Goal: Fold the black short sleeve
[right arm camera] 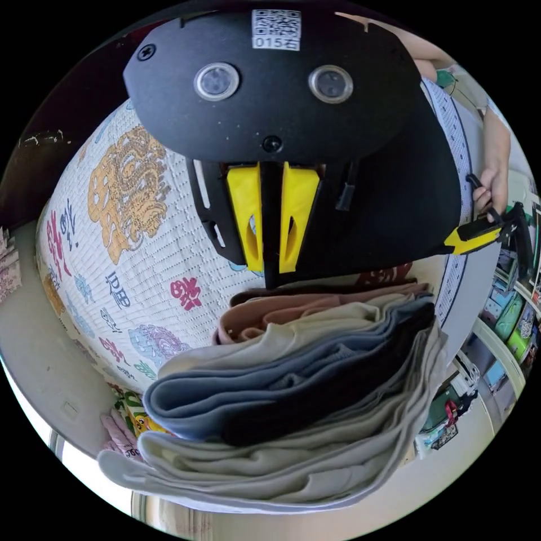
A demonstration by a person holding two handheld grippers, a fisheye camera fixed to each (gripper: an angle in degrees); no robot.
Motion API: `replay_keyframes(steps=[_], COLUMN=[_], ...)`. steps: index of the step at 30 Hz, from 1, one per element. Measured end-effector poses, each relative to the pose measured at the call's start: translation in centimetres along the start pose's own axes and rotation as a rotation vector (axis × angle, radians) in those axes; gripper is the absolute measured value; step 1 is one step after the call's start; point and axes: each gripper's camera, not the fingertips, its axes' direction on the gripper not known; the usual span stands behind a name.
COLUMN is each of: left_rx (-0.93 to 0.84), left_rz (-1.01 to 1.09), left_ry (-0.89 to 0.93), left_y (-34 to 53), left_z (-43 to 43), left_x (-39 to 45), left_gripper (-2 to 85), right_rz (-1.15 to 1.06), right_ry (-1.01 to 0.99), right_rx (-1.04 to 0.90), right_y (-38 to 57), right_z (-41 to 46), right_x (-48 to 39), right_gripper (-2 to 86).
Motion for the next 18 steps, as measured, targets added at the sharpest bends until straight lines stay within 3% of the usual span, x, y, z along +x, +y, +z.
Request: replay_keyframes(steps=[6,11,15,18], left_rx=[0.055,0.167,0.225,0.199], left_rz=[0.078,0.073,-0.013,-0.048], left_ry=[-0.060,0.047,0.121,0.154], left_y=[-2.5,-6.4,-8.7,-10.1], left_z=[-3.6,-4.5,-3.4,-1.7], left_x=[0.9,0.8,-0.5,-1.1], left_gripper=[6.8,10.1,11.4,11.6], right_rz=[-0.054,-0.381,-0.503,-0.535], right_ry=[0.162,0.133,0.082,0.144], right_rx=[0.287,0.496,0.483,0.350], right_y=[0.4,-1.3,-4.4,-8.3], right_z=[-9.0,-15.0,-15.1,-12.2], right_x=[0.3,-7.7,-12.3,-14.6], right_gripper=[6.7,7.8,8.6,10.6])
